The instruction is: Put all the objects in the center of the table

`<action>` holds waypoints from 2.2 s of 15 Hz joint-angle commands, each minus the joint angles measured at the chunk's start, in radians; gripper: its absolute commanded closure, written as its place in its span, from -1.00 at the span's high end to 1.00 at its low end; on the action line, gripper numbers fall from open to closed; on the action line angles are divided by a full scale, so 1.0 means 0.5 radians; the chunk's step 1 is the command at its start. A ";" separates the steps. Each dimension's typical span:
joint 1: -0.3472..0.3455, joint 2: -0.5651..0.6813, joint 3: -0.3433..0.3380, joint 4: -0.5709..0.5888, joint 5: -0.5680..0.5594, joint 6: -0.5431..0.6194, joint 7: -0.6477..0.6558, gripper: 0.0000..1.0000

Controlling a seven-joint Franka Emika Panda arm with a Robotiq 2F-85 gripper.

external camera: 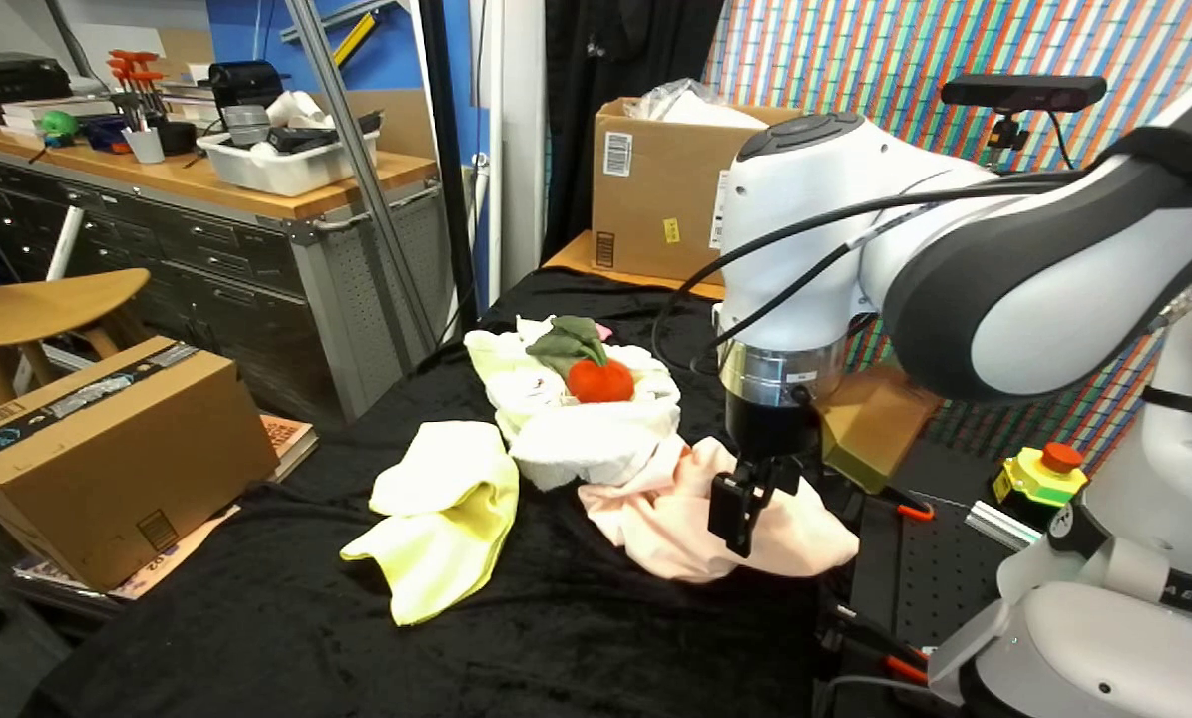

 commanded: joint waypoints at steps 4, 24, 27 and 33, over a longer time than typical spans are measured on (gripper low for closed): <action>-0.099 0.199 0.031 0.075 -0.462 0.189 0.269 1.00; -0.040 0.554 -0.143 0.272 -0.810 0.388 0.529 0.30; -0.029 0.545 -0.156 0.271 -0.773 0.422 0.491 -0.20; -0.025 0.523 -0.163 0.259 -0.670 0.535 0.402 -0.88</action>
